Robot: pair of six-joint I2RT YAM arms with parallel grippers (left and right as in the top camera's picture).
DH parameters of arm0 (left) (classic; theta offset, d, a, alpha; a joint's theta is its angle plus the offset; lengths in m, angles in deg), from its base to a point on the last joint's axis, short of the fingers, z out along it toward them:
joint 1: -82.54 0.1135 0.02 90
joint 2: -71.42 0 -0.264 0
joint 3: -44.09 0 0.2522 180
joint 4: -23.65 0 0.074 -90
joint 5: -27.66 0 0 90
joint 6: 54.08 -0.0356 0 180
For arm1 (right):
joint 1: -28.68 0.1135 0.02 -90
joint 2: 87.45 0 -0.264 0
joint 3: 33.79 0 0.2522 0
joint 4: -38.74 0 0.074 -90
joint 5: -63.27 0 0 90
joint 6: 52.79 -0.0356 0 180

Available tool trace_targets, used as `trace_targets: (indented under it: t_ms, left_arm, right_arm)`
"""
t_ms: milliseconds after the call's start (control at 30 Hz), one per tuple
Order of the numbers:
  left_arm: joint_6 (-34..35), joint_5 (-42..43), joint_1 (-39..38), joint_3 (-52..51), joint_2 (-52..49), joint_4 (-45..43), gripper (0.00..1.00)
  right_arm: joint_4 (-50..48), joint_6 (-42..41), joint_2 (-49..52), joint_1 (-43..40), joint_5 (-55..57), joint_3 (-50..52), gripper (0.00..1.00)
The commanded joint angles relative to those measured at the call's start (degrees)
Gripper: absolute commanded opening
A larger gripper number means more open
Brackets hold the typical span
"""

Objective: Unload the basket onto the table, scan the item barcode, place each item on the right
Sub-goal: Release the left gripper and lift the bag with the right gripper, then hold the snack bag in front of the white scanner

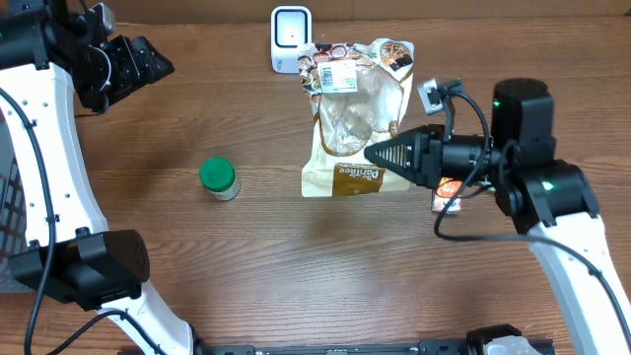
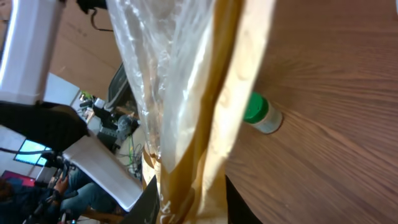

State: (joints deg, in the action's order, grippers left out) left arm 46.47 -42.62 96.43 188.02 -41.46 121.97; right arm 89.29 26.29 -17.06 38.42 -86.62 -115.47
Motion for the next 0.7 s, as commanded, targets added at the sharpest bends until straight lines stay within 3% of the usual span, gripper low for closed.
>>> trace_targets:
  t_ms: [0,33,167,333,533,667]
  left_arm:
    - [-0.3,-0.8,0.0,0.8,0.5,0.8,0.89]
    - [-0.3,-0.8,-0.1,0.8,0.5,0.8,1.00]
    - [-0.3,-0.9,-0.1,0.8,0.5,0.7,1.00]
    - [-0.3,-0.8,-0.1,0.8,0.5,0.7,1.00]
    - [-0.3,-0.8,-0.1,0.8,0.5,0.7,0.99]
    - [-0.3,-0.9,-0.1,0.8,0.5,0.7,0.99]
  right_arm:
    - [1.6,-1.4,-1.7,0.0,0.9,-3.8,0.04]
    - [2.3,-1.5,-1.7,0.0,1.7,-4.2,0.04]
    - [8.9,-2.6,-0.9,1.5,13.7,-9.9,0.04]
    - [15.8,-0.8,6.9,7.8,29.5,-24.4,0.04]
    - [27.1,4.2,27.3,15.1,52.1,-52.1,0.04]
    - [25.2,8.4,37.1,18.7,70.5,-62.6,0.04]
